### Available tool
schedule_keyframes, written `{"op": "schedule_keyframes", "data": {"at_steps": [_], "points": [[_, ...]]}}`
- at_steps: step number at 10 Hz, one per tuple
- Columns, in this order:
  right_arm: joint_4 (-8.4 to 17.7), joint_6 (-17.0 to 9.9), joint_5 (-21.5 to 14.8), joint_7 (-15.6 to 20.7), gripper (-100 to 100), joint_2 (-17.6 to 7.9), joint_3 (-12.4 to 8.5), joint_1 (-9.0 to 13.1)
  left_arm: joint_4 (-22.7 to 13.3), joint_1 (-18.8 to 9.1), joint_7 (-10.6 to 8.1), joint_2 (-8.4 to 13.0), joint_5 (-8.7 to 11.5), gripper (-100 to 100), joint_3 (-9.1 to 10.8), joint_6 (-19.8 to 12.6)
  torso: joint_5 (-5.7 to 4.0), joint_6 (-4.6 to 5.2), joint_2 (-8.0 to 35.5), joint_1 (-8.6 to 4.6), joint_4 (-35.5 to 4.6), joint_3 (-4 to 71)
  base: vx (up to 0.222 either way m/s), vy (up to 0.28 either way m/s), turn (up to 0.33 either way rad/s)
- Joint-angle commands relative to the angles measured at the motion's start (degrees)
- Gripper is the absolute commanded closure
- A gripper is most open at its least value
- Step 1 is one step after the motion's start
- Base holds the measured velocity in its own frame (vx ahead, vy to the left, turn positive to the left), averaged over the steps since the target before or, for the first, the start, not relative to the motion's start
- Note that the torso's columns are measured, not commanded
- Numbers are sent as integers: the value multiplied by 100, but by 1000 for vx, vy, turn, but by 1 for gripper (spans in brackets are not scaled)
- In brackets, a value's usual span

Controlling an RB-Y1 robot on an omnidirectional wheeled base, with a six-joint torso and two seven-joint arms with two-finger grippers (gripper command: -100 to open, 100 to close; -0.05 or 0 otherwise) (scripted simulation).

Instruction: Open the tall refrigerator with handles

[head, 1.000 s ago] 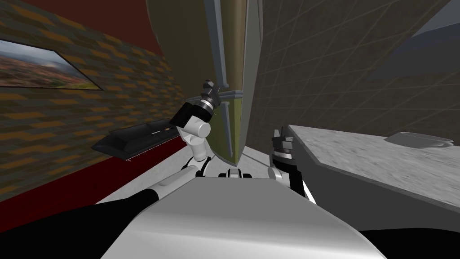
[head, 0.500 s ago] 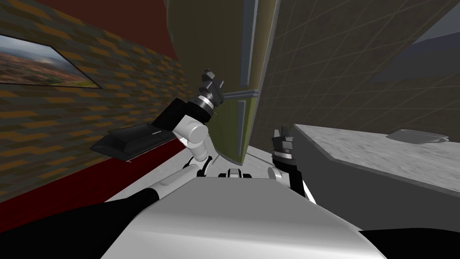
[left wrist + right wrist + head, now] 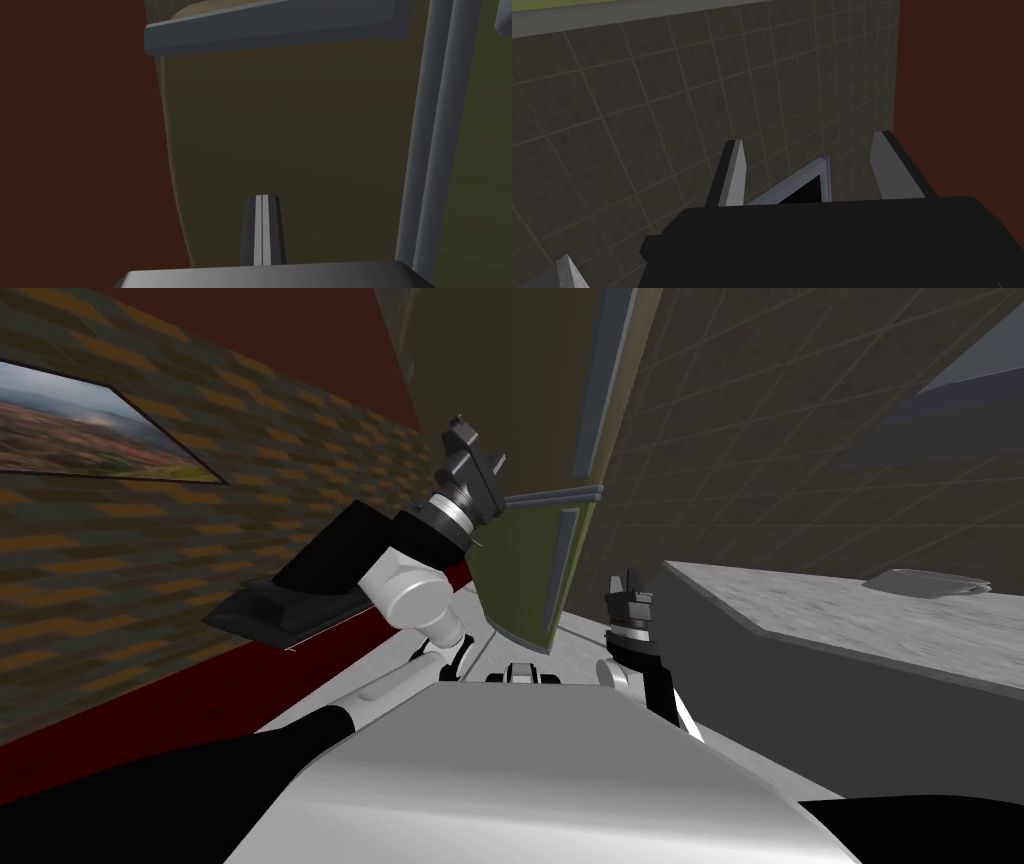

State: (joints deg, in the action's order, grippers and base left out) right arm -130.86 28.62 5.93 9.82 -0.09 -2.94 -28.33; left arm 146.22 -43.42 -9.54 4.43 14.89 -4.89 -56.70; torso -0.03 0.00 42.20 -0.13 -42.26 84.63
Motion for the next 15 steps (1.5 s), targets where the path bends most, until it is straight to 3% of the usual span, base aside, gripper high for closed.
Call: {"op": "schedule_keyframes", "data": {"at_steps": [1,3,4,9,12,15], "points": [[0,0,0,0,0,0,0,0,363,-164,-160,-61,226,100,-53,-422,-1,0,3,4,-1,-2,-64,261,-33],[0,0,0,0,0,0,0,0,256,-123,-120,-38,240,100,-45,-286,5,-1,12,13,-4,-9,-26,143,-17],[0,0,0,0,0,1,1,0,102,-112,-114,13,222,-100,-43,-275,-9,1,0,-29,0,-1,0,0,0],[-1,0,0,0,0,4,3,-1,-452,58,35,284,-57,-100,45,47,-1,0,5,0,-2,-4,37,-131,24],[-1,1,0,0,0,4,4,0,-459,159,161,235,-298,-100,122,272,-1,1,17,3,-5,-11,47,-251,37],[-1,1,0,0,0,4,4,-1,-701,249,278,233,-522,-100,193,477,5,0,3,21,0,-1,58,-247,41]]}}
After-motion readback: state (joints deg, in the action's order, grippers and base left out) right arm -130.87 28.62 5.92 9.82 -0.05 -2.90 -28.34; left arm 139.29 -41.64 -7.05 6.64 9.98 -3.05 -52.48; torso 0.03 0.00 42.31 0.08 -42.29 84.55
